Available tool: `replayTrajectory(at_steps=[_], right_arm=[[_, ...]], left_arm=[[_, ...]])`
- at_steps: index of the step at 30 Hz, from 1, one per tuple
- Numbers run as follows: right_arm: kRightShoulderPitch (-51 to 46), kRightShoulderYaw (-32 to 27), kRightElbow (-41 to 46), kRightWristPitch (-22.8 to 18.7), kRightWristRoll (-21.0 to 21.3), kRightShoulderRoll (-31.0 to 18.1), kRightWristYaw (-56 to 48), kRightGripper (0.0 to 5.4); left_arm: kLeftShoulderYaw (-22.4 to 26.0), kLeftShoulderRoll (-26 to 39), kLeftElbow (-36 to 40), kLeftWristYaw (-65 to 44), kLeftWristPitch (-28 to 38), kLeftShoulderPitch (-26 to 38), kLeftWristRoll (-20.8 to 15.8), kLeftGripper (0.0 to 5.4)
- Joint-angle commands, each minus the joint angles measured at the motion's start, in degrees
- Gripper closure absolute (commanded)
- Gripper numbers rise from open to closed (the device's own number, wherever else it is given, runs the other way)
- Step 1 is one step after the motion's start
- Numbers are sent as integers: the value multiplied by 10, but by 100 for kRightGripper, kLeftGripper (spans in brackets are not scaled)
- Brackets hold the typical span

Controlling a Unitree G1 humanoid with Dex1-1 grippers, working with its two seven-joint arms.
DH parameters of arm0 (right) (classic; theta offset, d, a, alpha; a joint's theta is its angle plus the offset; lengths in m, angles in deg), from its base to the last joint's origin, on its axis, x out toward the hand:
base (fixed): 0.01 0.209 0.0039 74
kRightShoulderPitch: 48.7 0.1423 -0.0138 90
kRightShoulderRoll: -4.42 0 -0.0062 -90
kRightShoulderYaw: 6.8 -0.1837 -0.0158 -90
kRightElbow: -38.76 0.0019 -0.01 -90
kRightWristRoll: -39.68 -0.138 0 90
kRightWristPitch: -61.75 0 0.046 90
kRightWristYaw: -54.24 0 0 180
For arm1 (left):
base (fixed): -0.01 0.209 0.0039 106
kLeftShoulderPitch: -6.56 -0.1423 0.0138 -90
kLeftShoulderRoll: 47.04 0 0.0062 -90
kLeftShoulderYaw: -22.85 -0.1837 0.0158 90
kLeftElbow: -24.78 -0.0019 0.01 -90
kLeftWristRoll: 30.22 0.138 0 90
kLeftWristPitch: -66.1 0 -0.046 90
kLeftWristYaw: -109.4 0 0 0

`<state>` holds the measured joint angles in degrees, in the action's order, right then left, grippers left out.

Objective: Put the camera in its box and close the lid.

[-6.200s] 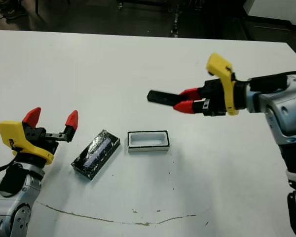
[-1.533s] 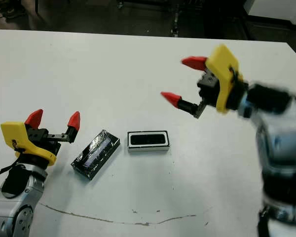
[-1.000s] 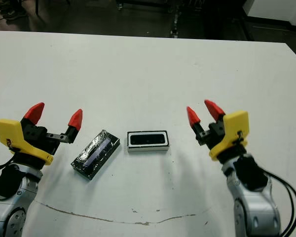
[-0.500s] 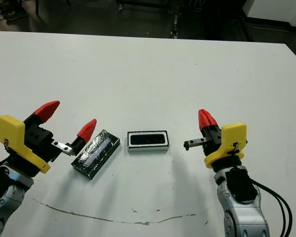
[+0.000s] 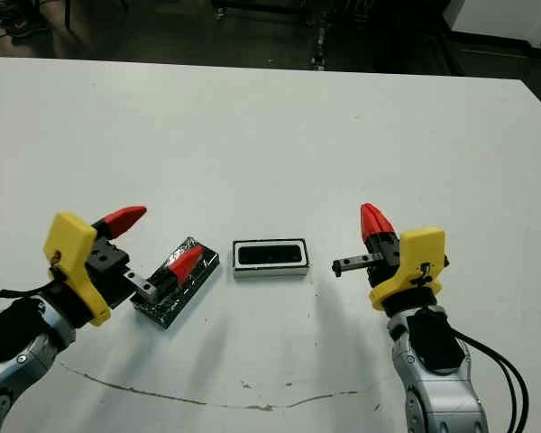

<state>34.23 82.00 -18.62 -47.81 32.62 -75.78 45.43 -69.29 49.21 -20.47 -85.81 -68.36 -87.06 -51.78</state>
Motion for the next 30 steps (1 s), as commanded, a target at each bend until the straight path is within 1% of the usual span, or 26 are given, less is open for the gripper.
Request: replayTrajectory(at_steps=[1,6,9,15,19,22,24,27,30], right_arm=[[-4,-3,-1,-5,-8,-3,0,538],[-7,0,-3,-3,-9,-5,-1,538],[-8,2,-1,-8,-9,-3,2,538],[-11,4,-3,-2,-11,-3,-1,538],[-11,5,-6,-1,-14,-4,-2,538],[-11,5,-6,-5,-15,-4,-1,538],[-11,5,-2,-13,-17,-1,3,538],[-10,5,-6,-6,-18,-2,0,538],[-10,4,-7,-5,-22,-2,-2,538]], left_arm=[[-15,8,-13,0,-20,5,7,0],[-24,-1,-18,8,-50,10,5,0],[-37,1,-22,12,-54,13,16,0],[-63,11,-27,21,-69,23,47,0],[-73,10,-31,23,-73,24,60,0],[-87,16,-35,22,-72,25,79,0],[-90,16,-39,20,-73,25,85,0],[-99,23,-43,15,-68,27,99,0],[-101,20,-47,15,-75,28,103,0]])
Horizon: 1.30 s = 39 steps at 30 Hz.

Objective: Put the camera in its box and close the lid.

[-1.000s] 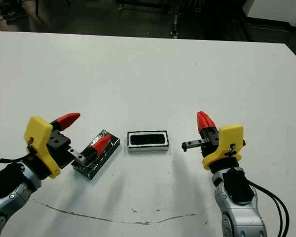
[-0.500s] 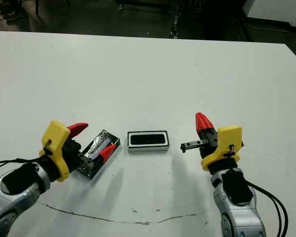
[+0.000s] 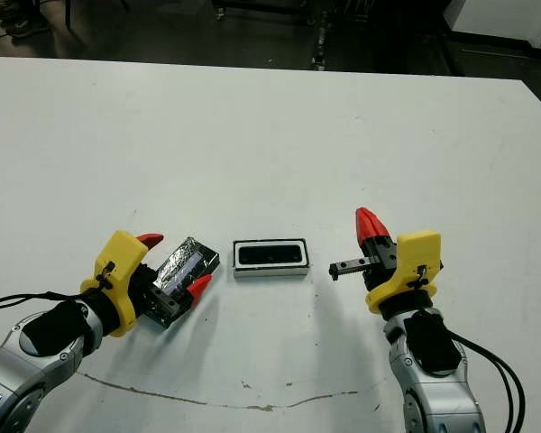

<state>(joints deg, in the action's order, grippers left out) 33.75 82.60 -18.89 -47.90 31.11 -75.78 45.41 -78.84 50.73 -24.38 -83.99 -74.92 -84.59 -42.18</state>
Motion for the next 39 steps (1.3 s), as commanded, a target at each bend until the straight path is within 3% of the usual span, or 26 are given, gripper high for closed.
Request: replayTrajectory(at_steps=[1,20,26,33,37,39], right_arm=[[-6,-2,-5,-4,-9,-1,-2,538],[-8,2,-2,-7,-13,-2,1,538],[-9,5,-4,-1,-10,-3,0,540],[-10,6,-4,-3,-12,-1,1,540],[-10,6,-5,-3,-12,0,2,540],[-10,7,-5,-2,-11,0,3,540]], left_arm=[[-5,3,-8,-2,-12,3,7,0],[-6,23,-28,-37,-33,10,5,0],[6,12,-32,-46,-42,0,-11,63],[11,20,-19,-53,-58,-3,-24,172],[5,32,-24,-65,-27,-7,-17,224],[3,39,-28,-73,-12,-9,-13,224]])
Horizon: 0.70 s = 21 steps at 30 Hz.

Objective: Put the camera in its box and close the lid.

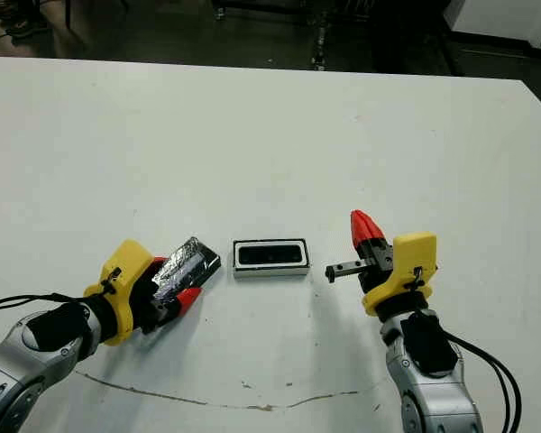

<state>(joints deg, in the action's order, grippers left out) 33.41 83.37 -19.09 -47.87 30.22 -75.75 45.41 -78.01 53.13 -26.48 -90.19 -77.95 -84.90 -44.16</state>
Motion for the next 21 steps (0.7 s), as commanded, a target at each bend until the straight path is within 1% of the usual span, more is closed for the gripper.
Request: replayTrajectory(at_steps=[1,5,10,12,17,21], right_arm=[[-7,-1,-3,-2,-1,0,3,540],[-6,-1,-5,-2,-6,1,1,540],[-6,0,-7,0,-5,1,1,540],[-6,0,-7,-1,-4,2,3,540],[-6,3,-8,0,-3,2,3,540],[-5,3,-11,4,-3,3,2,540]], left_arm=[[-6,19,-8,-14,23,-7,8,224],[-9,28,-8,-21,37,-8,16,224],[1,28,-15,-26,85,-19,25,224],[15,28,-27,-35,123,-18,25,224],[62,20,-43,-49,157,8,6,224],[80,28,-70,-78,180,47,-8,224]])
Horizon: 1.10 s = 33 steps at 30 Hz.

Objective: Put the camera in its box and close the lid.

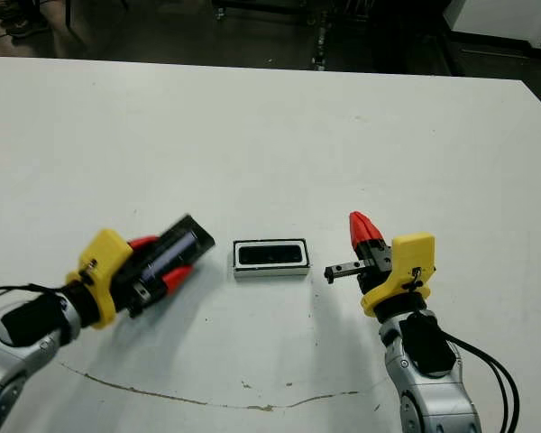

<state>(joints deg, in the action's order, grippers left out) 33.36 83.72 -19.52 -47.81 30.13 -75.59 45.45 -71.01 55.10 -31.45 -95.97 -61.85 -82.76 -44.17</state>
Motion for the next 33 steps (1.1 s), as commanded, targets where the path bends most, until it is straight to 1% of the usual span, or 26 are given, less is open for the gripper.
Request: replayTrajectory(at_steps=[1,3,6,10,12,16,18,23,27,31,33], right_arm=[[-4,-1,-7,3,-3,1,1,540],[-4,0,-4,-2,-1,2,5,540],[-4,-1,-1,-10,-1,3,9,540],[-4,-3,-1,-9,2,-1,9,540],[-3,-4,-4,-6,2,-3,7,540],[-3,-4,-2,-12,-3,-1,7,540],[-3,-4,-1,-13,-2,0,9,540],[-2,-4,-3,-12,-1,-1,8,540],[-4,-4,-6,-8,-4,1,6,540],[-4,-2,-5,-13,-3,2,9,540],[-4,-3,-6,-11,-5,3,7,540]], left_arm=[[11,9,-30,-28,27,35,-9,224],[7,14,-73,-64,63,63,-12,224],[-10,26,-165,-139,117,119,-13,224],[-41,30,-304,-241,179,198,-7,224],[-56,27,-355,-276,182,234,-5,224],[-76,12,-452,-357,166,300,-22,224],[-85,1,-493,-388,163,323,-21,224],[-99,-20,-554,-425,180,345,-11,224],[-104,-34,-575,-436,202,342,-1,224],[-102,-44,-592,-450,221,338,-2,224],[-99,-49,-597,-454,217,335,-8,224]])
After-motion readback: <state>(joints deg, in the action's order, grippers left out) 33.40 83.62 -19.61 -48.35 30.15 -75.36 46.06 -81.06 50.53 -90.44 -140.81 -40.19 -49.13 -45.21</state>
